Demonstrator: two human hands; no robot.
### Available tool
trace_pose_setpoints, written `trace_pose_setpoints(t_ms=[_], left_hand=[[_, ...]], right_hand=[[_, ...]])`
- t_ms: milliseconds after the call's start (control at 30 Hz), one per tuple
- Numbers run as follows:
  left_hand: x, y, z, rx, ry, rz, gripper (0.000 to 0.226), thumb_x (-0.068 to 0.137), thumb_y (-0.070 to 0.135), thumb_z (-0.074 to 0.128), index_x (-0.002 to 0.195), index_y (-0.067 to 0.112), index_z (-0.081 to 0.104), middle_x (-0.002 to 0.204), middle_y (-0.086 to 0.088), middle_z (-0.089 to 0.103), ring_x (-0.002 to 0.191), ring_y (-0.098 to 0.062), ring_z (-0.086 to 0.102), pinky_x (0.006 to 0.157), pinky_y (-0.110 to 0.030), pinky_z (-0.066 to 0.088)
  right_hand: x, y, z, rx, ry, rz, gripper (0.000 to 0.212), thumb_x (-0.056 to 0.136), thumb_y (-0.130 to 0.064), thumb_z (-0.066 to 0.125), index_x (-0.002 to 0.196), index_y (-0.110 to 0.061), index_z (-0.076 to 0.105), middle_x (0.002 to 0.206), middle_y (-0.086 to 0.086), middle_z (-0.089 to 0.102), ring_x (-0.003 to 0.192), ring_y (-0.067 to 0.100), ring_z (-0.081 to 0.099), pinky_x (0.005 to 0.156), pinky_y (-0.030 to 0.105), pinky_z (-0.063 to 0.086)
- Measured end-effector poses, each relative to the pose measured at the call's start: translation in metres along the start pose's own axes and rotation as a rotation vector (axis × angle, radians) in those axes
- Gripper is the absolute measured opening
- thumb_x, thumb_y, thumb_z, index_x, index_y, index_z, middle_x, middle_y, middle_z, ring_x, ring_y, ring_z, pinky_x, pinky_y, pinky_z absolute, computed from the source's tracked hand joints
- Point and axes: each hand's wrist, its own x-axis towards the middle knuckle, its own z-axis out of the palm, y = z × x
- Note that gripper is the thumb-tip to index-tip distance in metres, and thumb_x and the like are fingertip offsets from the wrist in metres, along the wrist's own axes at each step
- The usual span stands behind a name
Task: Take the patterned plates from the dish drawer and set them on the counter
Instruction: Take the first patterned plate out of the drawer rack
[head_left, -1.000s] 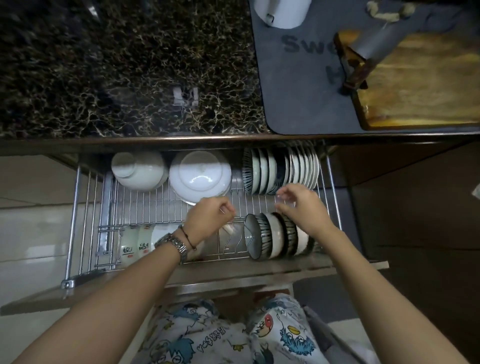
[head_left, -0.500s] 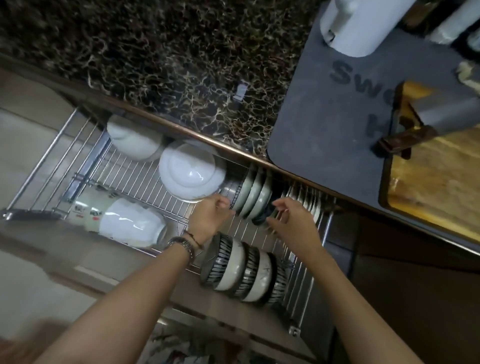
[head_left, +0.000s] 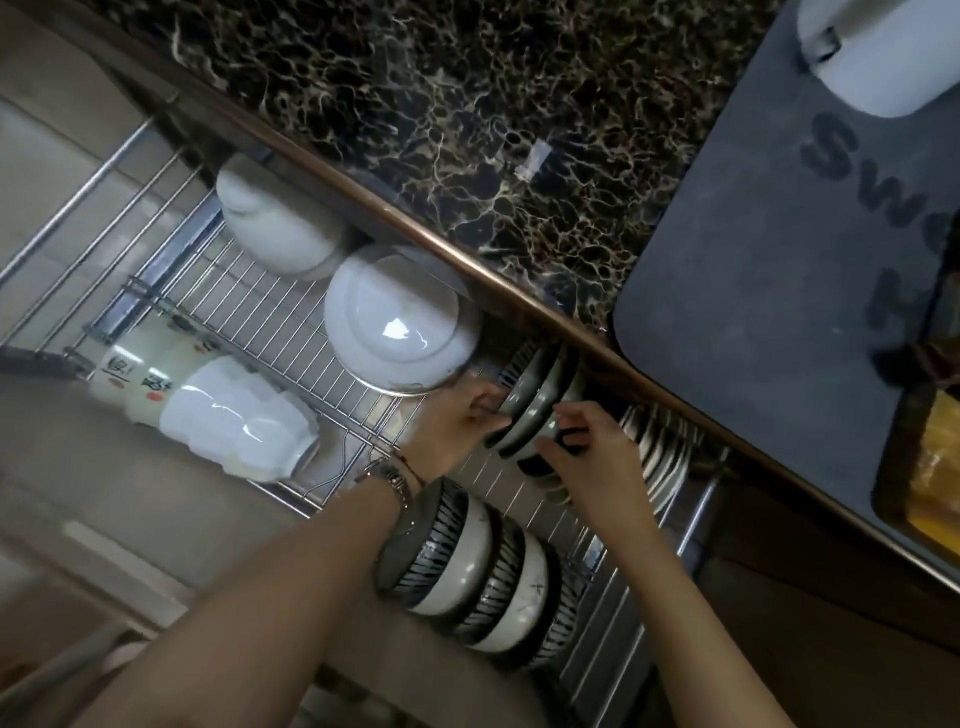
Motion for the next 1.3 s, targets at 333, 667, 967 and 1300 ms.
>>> trace_pose_setpoints(t_ms=[333, 667, 967, 1300], left_hand=[[-0.002, -0.007, 0.001, -0.038, 0.085, 0.166, 0.021, 0.079, 0.0, 0.067, 0.096, 0.009, 0.059, 0.076, 0.005, 0.055, 0.065, 0.006, 0.049, 0.066, -0.008, 0.041], [-0.042, 0.003, -0.036, -0.158, -0.016, 0.251, 0.029, 0.077, 0.002, 0.069, 0.09, 0.027, 0.061, 0.078, 0.005, 0.058, 0.07, 0.0, 0.051, 0.068, -0.009, 0.043], [-0.109, 0.038, -0.084, -0.005, -0.154, 0.255, 0.016, 0.082, 0.017, 0.068, 0.098, 0.017, 0.065, 0.089, -0.008, 0.067, 0.078, -0.025, 0.06, 0.072, -0.038, 0.049], [-0.164, 0.079, -0.117, 0.176, -0.261, 0.239, 0.021, 0.07, 0.024, 0.079, 0.085, 0.034, 0.069, 0.079, 0.013, 0.07, 0.071, -0.005, 0.064, 0.067, -0.022, 0.053]], right_hand=[[0.002, -0.004, 0.002, 0.069, -0.001, 0.021, 0.036, 0.077, -0.014, 0.074, 0.109, -0.022, 0.06, 0.093, -0.006, 0.061, 0.089, 0.011, 0.059, 0.071, 0.014, 0.046], [-0.018, -0.033, 0.013, 0.291, 0.046, 0.15, 0.048, 0.076, -0.028, 0.075, 0.119, -0.024, 0.056, 0.108, -0.007, 0.061, 0.096, 0.016, 0.061, 0.082, 0.05, 0.056], [-0.052, -0.087, 0.026, 0.576, 0.021, 0.249, 0.046, 0.072, -0.04, 0.076, 0.112, -0.036, 0.054, 0.109, -0.011, 0.057, 0.105, 0.022, 0.061, 0.085, 0.054, 0.055], [-0.094, -0.113, 0.02, 0.653, -0.04, 0.237, 0.038, 0.072, -0.005, 0.074, 0.1, -0.025, 0.059, 0.087, 0.001, 0.071, 0.072, 0.023, 0.074, 0.061, 0.045, 0.061]])
